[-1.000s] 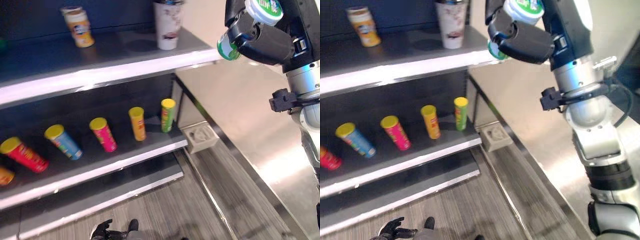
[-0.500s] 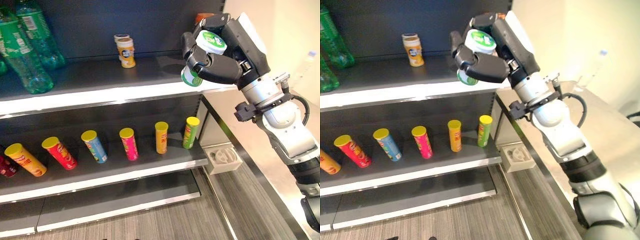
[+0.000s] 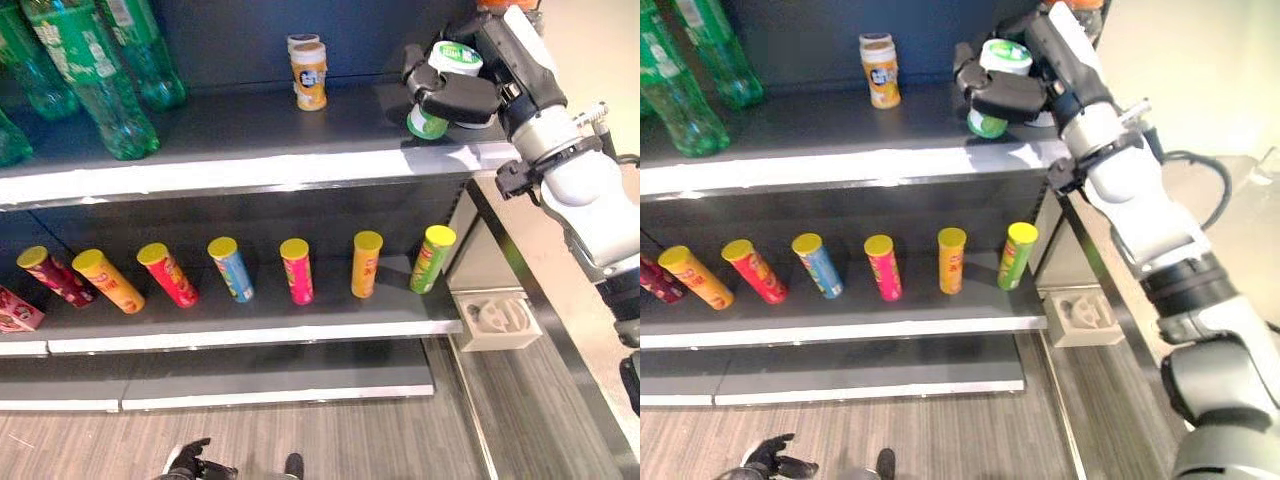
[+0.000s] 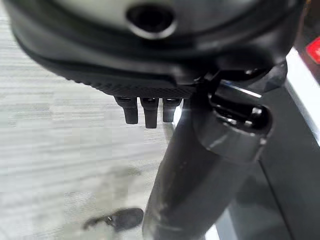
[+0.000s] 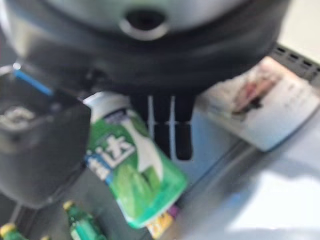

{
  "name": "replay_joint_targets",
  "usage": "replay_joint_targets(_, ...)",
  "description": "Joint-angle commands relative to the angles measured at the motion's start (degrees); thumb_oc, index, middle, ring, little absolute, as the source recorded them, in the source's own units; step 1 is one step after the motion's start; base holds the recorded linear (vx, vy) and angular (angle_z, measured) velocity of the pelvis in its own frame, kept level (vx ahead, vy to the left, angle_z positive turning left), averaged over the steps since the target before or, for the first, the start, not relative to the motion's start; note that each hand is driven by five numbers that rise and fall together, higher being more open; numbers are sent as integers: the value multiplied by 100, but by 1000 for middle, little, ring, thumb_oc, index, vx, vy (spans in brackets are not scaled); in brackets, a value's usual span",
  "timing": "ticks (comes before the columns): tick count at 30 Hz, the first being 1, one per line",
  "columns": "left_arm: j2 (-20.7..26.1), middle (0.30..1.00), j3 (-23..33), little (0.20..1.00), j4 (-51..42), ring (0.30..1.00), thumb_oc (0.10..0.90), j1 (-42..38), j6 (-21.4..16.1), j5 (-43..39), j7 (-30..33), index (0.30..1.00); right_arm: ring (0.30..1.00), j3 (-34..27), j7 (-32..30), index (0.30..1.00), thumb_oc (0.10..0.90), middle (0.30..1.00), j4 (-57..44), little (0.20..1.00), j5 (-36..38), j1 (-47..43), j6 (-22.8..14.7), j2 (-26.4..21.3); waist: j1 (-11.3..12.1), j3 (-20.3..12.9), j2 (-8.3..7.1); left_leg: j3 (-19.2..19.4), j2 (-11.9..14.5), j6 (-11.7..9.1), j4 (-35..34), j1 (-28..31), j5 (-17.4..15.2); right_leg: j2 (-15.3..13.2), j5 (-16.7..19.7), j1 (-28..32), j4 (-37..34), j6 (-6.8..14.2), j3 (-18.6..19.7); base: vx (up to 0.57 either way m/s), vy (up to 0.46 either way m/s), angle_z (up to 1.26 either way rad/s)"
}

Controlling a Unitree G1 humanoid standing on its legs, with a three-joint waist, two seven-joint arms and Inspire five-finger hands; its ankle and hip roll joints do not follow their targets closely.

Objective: Put the goods on the table back onto the shelves and tidy them up.

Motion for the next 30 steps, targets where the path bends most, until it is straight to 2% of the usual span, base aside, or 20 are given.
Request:
replay_joint_targets(1,208,900,-342,900,109,900,800,-151,-213,53,93,900,300,-140,-235,300,400,300,15,300,48,-1112,-477,35,300,-551,-438,150,23,-341,119,312,-891,70,-135,-498,108,324,-349,115,-94,63)
replay_joint_targets(2,161,900,-336,900,177,900,800,-117,-182,53,100,900,300,-94,-198,300,400,300,-67,300,-14,-1159,-463,14,317,-577,-506,105,77,-366,116,324,-874,108,-191,-401,136,302,-468,82,-72,37)
replay_joint_targets(14,40,900,-312,900,341,900,800,-74,-113,82,190,900,300,-135,-214,300,400,300,-414,300,-271,-962,-438,101,338,-573,-620,33,113,-426,81,368,-838,48,-250,-244,238,276,-980,33,-17,19)
replay_joint_targets(22,34,900,-315,900,358,900,800,-91,-101,122,239,900,300,-7,-139,300,400,300,-420,300,-225,-949,-457,362,334,-588,-648,83,102,-435,69,425,-851,-2,-224,-156,165,293,-1096,2,-1,1)
replay_joint_targets(30,24,900,-362,900,424,900,800,-122,-132,55,241,900,300,484,77,300,400,300,218,300,-175,-1188,-358,675,422,-538,-730,109,81,-438,80,347,-839,-67,-160,-210,130,342,-1137,0,0,0)
